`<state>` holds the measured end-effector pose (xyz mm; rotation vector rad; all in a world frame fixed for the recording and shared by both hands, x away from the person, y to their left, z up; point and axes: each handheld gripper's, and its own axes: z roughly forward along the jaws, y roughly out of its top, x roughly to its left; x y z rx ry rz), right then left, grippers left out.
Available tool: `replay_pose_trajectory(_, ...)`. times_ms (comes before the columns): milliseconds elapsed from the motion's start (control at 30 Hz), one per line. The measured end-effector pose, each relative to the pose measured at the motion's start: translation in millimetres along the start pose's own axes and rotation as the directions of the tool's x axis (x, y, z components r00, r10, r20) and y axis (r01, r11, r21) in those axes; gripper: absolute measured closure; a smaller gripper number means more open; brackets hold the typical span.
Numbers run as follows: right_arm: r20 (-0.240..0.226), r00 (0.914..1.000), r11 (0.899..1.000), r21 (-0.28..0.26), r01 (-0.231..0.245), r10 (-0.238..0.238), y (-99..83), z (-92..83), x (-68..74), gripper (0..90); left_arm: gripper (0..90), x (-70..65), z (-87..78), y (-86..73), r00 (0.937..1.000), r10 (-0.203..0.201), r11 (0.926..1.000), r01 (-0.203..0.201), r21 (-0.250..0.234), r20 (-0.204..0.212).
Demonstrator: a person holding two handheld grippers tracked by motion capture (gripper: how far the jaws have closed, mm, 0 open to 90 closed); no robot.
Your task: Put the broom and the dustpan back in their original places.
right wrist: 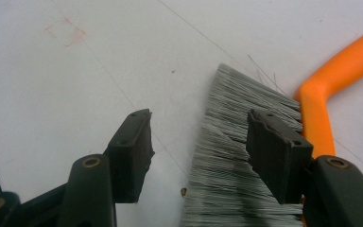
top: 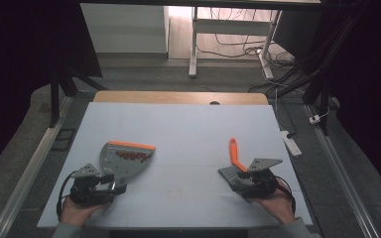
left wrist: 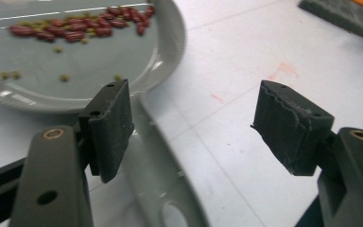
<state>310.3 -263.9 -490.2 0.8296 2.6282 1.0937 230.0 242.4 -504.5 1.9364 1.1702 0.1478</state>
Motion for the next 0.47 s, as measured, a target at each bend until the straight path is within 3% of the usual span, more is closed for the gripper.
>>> replay_pose_trajectory(133, 0.001, 1.0, 1.0, -0.01, 0.002, -0.002, -1.0, -1.7, 0.6, 42.0, 29.3, -4.4, 6.0, 0.7, 0.9995, 0.018, 0.9996, -0.018, 0.022, 0.025)
replay_pose_trajectory(467, 0.009, 0.9999, 0.999, -0.042, 0.009, -0.009, 0.6, -5.6, -0.3, 42.0, 29.4, -5.5, 9.9, 1.7, 0.9991, 0.023, 0.9992, -0.024, 0.032, 0.036)
